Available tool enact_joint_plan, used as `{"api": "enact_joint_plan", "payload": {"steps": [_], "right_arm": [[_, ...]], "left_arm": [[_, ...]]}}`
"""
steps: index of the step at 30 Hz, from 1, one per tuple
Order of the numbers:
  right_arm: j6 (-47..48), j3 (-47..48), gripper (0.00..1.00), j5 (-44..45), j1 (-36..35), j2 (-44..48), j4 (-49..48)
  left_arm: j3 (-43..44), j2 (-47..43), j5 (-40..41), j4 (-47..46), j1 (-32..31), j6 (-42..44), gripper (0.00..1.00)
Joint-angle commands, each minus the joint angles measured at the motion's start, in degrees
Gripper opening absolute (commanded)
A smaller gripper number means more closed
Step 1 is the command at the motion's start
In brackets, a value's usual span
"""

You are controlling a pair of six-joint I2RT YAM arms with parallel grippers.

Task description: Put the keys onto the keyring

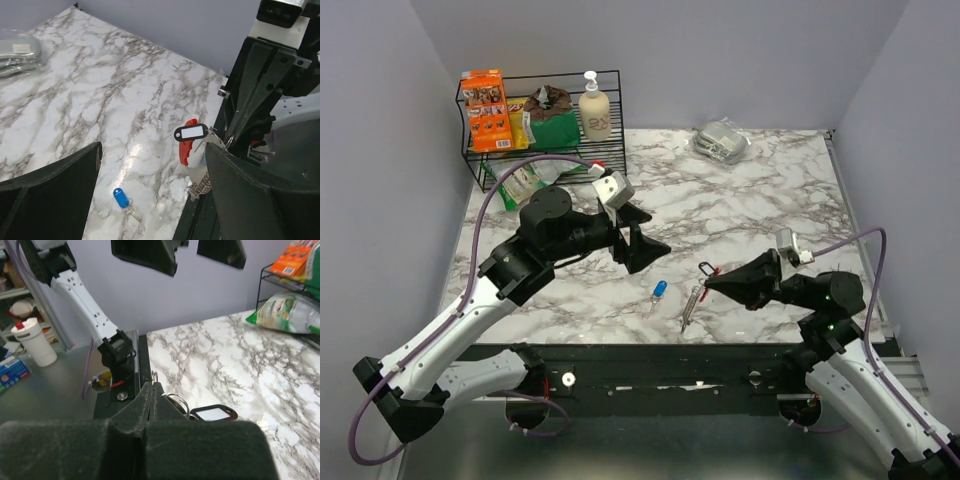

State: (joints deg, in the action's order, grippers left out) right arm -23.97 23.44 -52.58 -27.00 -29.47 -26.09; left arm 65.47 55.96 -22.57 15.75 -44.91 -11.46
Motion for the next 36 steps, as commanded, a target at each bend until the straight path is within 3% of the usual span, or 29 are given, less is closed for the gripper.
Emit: {"api": "enact_joint_plan", "payload": {"steps": [1,11,17,26,36], "right_arm": [[-6.1,-3.3,0.00,9.5,-0.2,6.2,-11.4],[-9.7,-6.5,0.00,20.3,-0.2,15.6,-13.8],[-9.4,-6.0,0.00,18.4,-0.2,15.1,-13.2],[-6.4,-5.2,0.00,16.3,-0.2,13.6,-8.8],[-3.0,-5.5,0.00,14.3,-0.2,9.5,-4.4]], "left_arm": [[-2.8,-0.2,-11.5,-8.6,2.4,-6.7,0.93],[-8.2,0.2,-13.0,-13.7,5.2,-13.3,0.93],[-9.9,0.9,-8.1,-14.5,5.9,-17.5,0.93],[-10.0,3.0,4.0,-7.6,5.9,-17.5,0.94],[-12.4,9.9,5.3,-1.3,5.9,-14.7,0.92]]}}
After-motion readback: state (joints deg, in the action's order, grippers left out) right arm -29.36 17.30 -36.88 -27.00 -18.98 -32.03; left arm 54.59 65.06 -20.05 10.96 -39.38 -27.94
